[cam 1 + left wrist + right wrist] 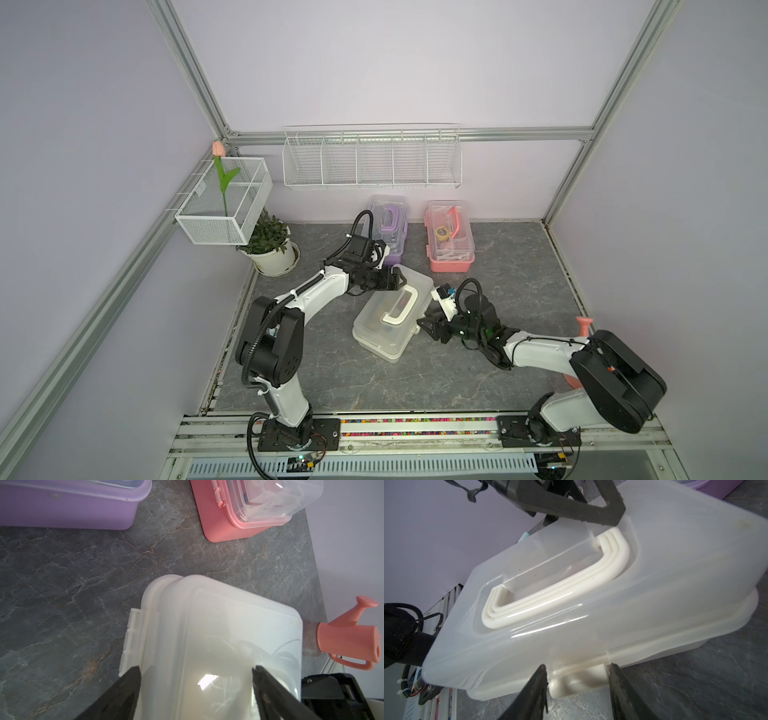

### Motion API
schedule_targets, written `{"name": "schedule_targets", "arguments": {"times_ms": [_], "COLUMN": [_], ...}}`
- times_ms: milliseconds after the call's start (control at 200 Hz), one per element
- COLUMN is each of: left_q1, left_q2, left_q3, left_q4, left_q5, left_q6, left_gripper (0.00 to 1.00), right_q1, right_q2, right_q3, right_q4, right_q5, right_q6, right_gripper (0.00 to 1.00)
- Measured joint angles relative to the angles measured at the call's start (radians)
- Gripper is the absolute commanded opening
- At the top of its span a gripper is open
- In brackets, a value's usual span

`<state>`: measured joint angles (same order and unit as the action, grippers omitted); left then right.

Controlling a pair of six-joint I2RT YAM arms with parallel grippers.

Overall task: Close toolboxes
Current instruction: Fasten the toolbox latch on the toolbox.

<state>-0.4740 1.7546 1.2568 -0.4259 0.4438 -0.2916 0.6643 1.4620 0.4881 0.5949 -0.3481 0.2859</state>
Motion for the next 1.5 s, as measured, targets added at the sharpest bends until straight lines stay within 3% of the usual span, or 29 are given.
{"name": "schedule_targets", "arguments": {"times_ms": [240,580,850,1065,1270,1499], "left_q1": [0.000,0.000,0.002,0.002,0.005,0.018], "left_q2": [-0.002,-0.009,-0.035,-0.054,-0.080,-0.118], "left_q3": [-0.005,-0.021,-0.064,-0.077,-0.096,-0.126], "left_q4": [0.007,0.031,0.068,0.063,0.051,0.022], "left_q5": [0.000,-0.003,-0.012,-0.021,-0.029,-0.020], "left_q6": [-0.003,-0.008,-0.022,-0.045,-0.074,-0.093], "left_gripper": [0.85,0.85,0.86,0.88,0.89,0.89], "right_q1": [-0.001,0.001,0.010,0.015,0.007,-0.004], "right_q2": [0.027,0.088,0.096,-0.026,-0.135,-0.155], "right_q3": [0.011,0.010,0.002,-0.008,-0.026,-0.063], "right_q4": [-0.039,0.058,0.051,-0.051,-0.141,-0.159], "right_q5": [0.003,-0.018,-0.039,-0.007,0.012,-0.001], "right_q6": [0.112,0.305,0.388,0.375,0.372,0.484], "right_gripper": [0.51,0.52,0.71,0.74,0.60,0.50]}}
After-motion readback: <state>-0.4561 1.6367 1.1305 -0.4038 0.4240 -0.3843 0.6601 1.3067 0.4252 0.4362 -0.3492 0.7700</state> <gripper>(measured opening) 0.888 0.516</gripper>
